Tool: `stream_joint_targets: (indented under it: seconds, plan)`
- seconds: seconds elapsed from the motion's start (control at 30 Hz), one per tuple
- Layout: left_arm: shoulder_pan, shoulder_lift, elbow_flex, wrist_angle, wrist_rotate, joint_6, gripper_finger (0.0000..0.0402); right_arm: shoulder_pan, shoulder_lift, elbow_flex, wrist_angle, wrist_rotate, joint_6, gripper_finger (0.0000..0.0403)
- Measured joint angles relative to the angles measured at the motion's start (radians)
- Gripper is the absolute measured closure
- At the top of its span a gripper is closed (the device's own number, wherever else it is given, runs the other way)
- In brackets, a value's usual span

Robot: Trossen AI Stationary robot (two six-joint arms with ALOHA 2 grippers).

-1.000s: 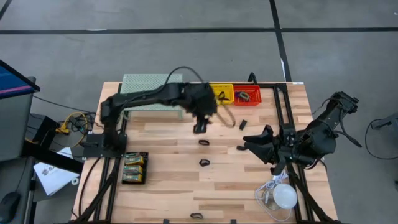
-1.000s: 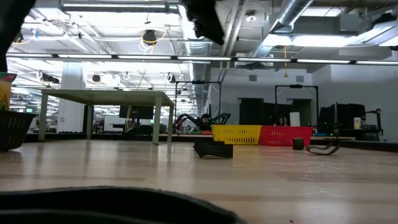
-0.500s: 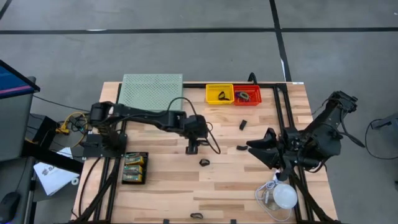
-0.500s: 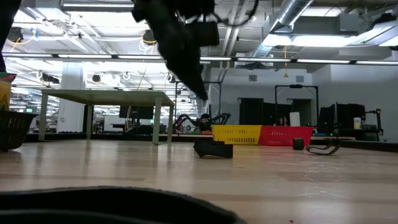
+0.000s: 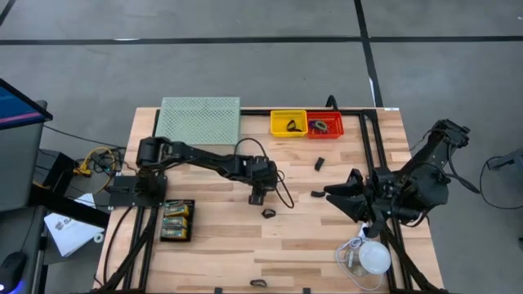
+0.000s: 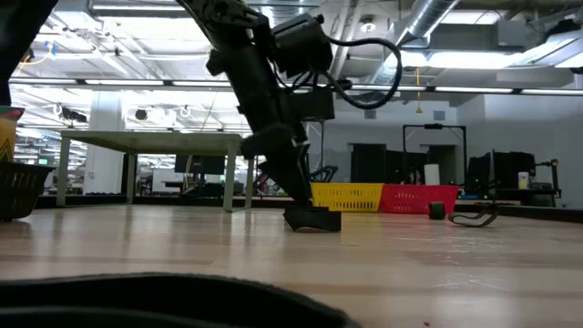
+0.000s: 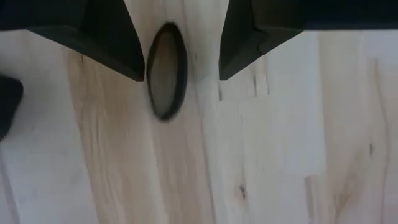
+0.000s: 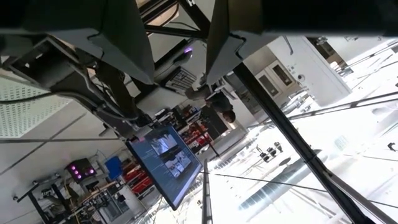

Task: Pick & Place Office Desk Supplies
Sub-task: Put the black rubber band into the yellow basket

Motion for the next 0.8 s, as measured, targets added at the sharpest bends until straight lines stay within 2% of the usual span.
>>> stream_joint_targets:
  seconds: [0.13, 0.37, 0.5, 0.73, 0.8]
  plan:
    - [0.018, 0.015, 0.001, 0.021, 0.065, -0.001, 0.0199, 0.000, 0.000, 0.000, -0.003, 0.000, 0.001, 0.0260]
    - [0.021, 0.029, 0.000, 0.003, 0.090, -0.031, 0.0212, 0.000, 0.000, 0.000, -0.009, 0.001, 0.008, 0.0260]
    - [0.024, 0.032, 0.000, 0.007, 0.114, -0.060, 0.0258, 0.000, 0.000, 0.000, -0.012, 0.001, 0.008, 0.0260]
    - [0.039, 0.033, 0.000, 0.004, 0.128, -0.112, 0.0376, 0.000, 0.000, 0.000, -0.015, 0.001, 0.008, 0.0260]
    - [0.049, 0.033, 0.000, 0.007, 0.139, -0.129, 0.0393, 0.000, 0.000, 0.000, -0.017, 0.001, 0.008, 0.0260]
